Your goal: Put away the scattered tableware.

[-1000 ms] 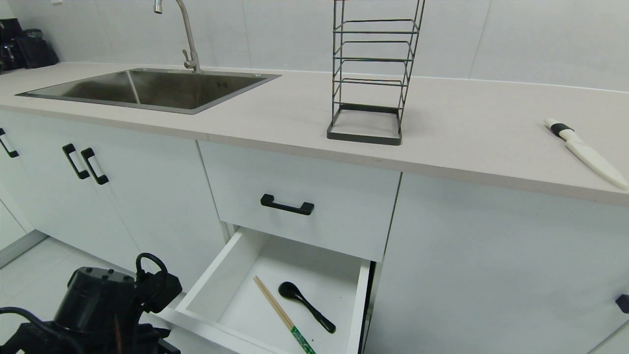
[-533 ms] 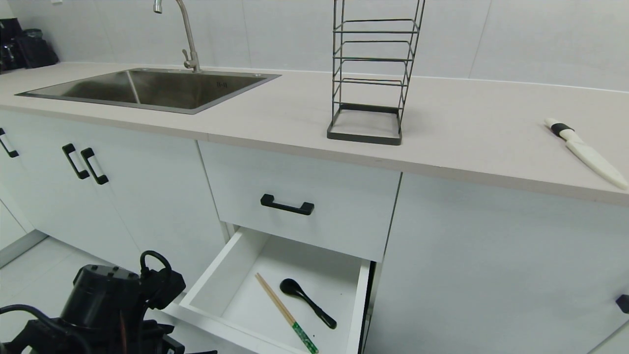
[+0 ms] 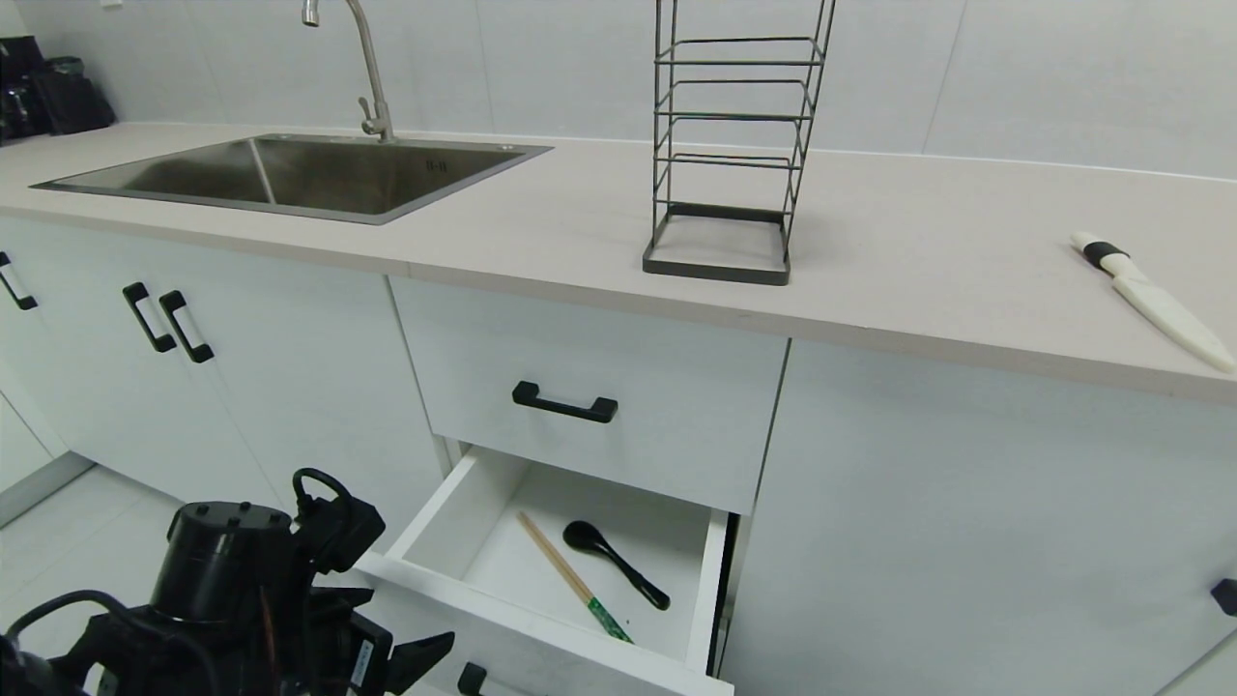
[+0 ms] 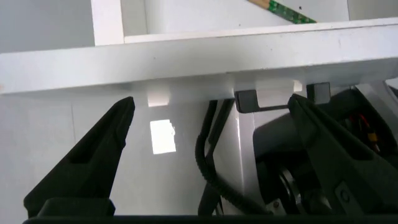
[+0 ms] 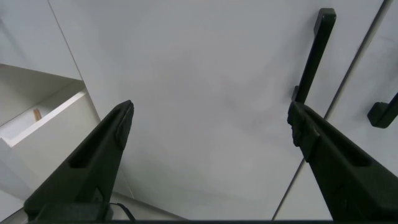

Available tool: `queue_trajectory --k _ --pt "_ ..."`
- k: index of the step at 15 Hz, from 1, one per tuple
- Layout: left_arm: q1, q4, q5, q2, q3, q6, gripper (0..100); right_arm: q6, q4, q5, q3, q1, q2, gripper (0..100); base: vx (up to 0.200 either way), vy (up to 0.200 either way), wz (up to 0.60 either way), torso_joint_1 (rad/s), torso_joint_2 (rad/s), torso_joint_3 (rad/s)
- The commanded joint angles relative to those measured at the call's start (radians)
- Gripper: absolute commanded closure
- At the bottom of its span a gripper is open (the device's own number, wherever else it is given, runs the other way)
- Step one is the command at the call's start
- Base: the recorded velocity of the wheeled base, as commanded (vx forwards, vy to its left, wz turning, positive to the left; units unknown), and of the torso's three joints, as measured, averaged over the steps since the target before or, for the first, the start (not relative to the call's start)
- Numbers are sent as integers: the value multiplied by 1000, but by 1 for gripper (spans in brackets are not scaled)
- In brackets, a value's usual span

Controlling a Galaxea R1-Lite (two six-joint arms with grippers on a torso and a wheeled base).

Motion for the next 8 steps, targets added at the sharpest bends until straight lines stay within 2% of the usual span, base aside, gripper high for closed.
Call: queue_trajectory --k 1,6,8 --pt "1 -71 2 79 13 19 0 0 0 0 0 0 3 0 0 0 0 0 0 0" --pt "1 -89 -2 93 -10 22 0 0 0 0 0 0 1 0 0 0 0 0 0 0" --pt "1 -132 -2 127 -27 20 0 0 0 0 0 0 1 0 0 0 0 0 0 0"
